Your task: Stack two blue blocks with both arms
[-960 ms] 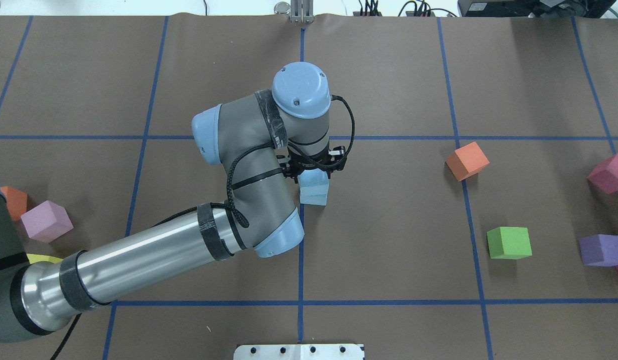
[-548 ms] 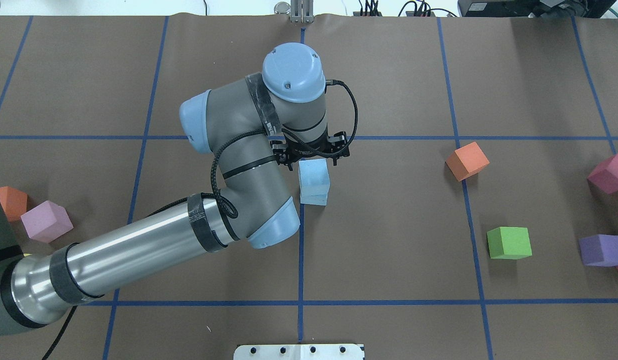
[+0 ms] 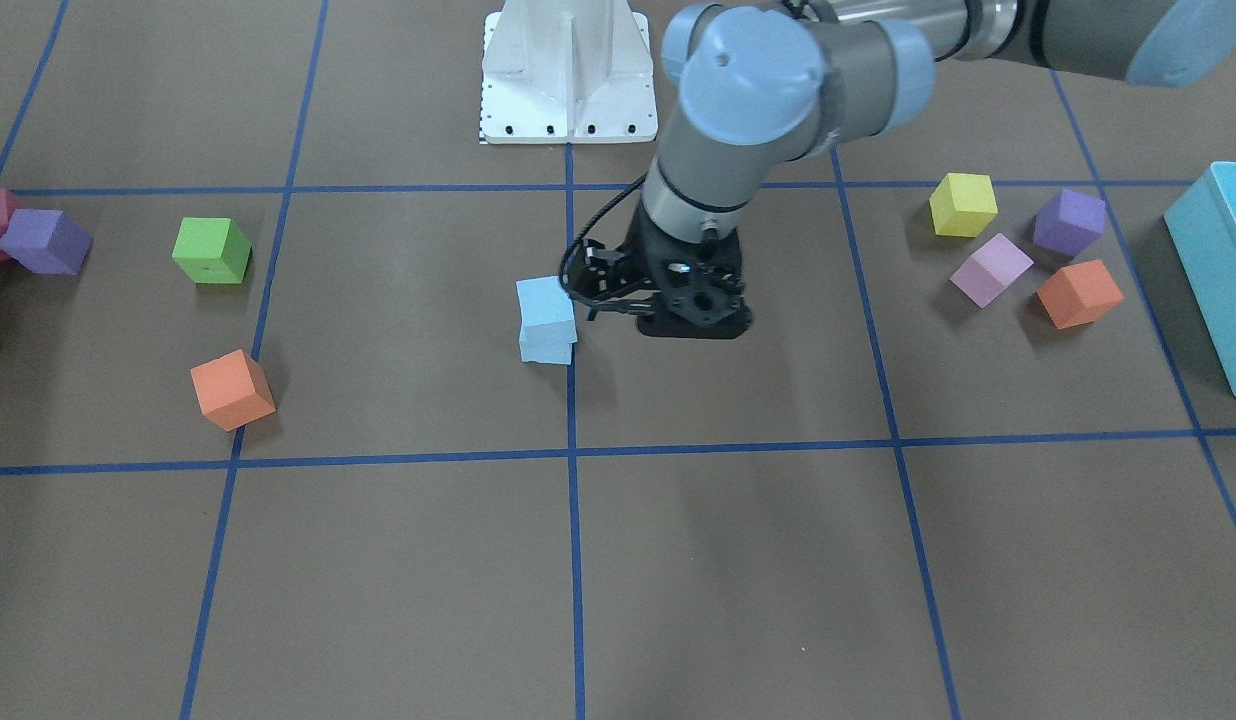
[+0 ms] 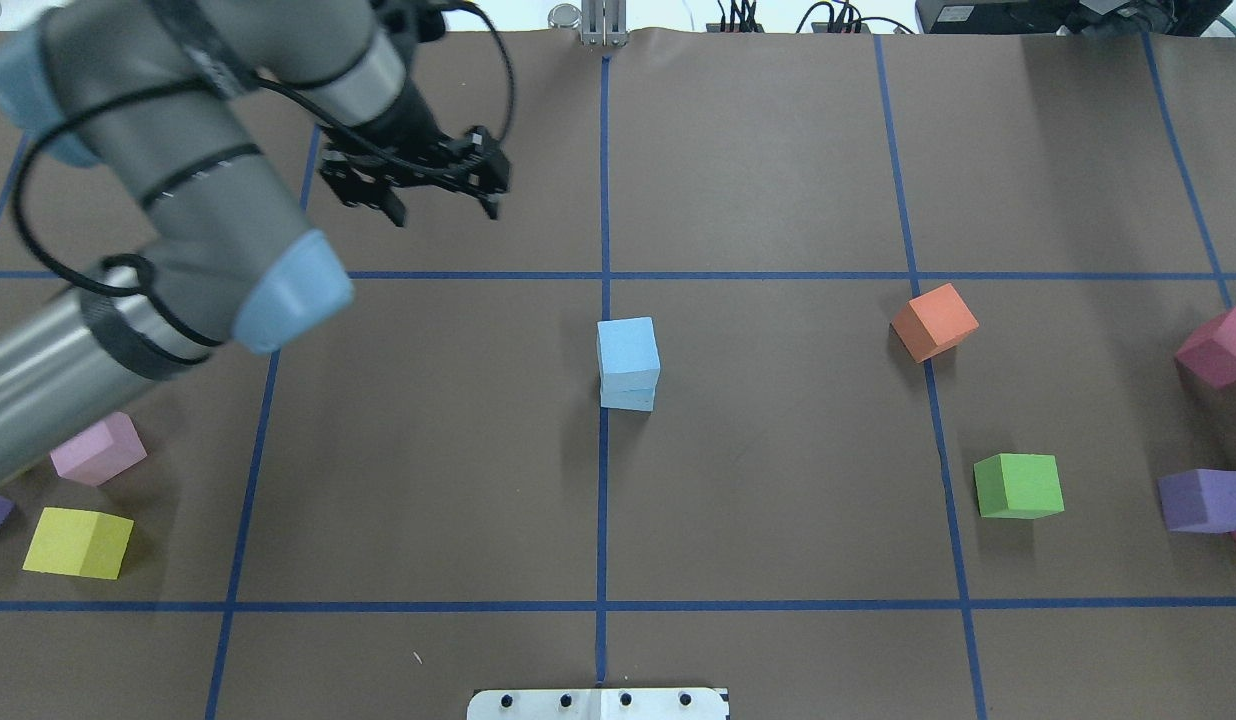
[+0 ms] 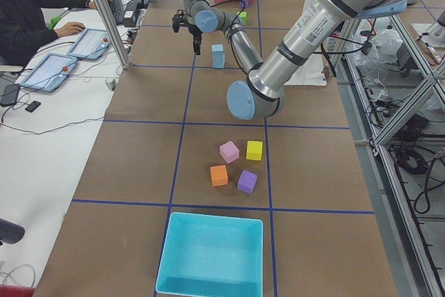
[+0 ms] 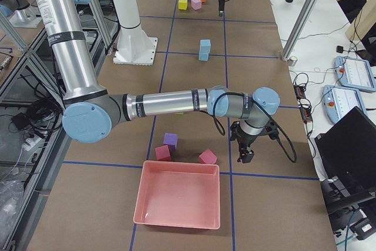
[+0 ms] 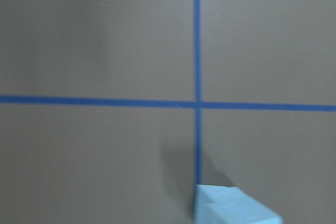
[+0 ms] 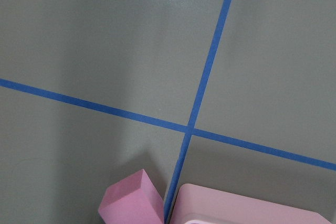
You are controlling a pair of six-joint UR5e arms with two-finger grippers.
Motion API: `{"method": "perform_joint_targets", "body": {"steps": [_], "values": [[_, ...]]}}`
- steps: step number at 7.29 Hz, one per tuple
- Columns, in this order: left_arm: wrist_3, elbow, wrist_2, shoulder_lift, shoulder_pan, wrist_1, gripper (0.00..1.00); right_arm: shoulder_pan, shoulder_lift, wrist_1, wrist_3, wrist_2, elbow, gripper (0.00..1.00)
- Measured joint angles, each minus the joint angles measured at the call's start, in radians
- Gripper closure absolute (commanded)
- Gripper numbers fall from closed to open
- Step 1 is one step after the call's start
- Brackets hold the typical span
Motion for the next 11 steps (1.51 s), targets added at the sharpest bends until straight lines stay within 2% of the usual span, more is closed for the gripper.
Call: {"method": "perform_joint_targets", "body": {"steps": [1, 3, 5, 7, 8, 11], "values": [[0.167, -0.067, -0.027, 0.079, -0.098, 0.067, 0.02, 0.000, 0.000, 0.000, 0.002, 0.001, 0.000, 0.00], [0.512, -0.128, -0.082, 0.258, -0.301, 0.132, 0.02, 0.000, 0.000, -0.001, 0.005, 0.002, 0.006, 0.00], [0.758, -0.141, -0.142, 0.478, -0.470, 0.068, 0.02, 0.003, -0.009, -0.004, 0.009, 0.005, 0.028, 0.00], [0.823, -0.133, -0.161, 0.680, -0.555, -0.098, 0.02, 0.011, -0.029, -0.011, 0.018, 0.014, 0.070, 0.00], [0.828, -0.117, -0.162, 0.740, -0.575, -0.161, 0.02, 0.013, -0.035, -0.011, 0.033, 0.015, 0.083, 0.00], [0.833, -0.075, -0.157, 0.785, -0.606, -0.210, 0.02, 0.013, -0.032, -0.004, 0.116, 0.016, 0.092, 0.00]]}}
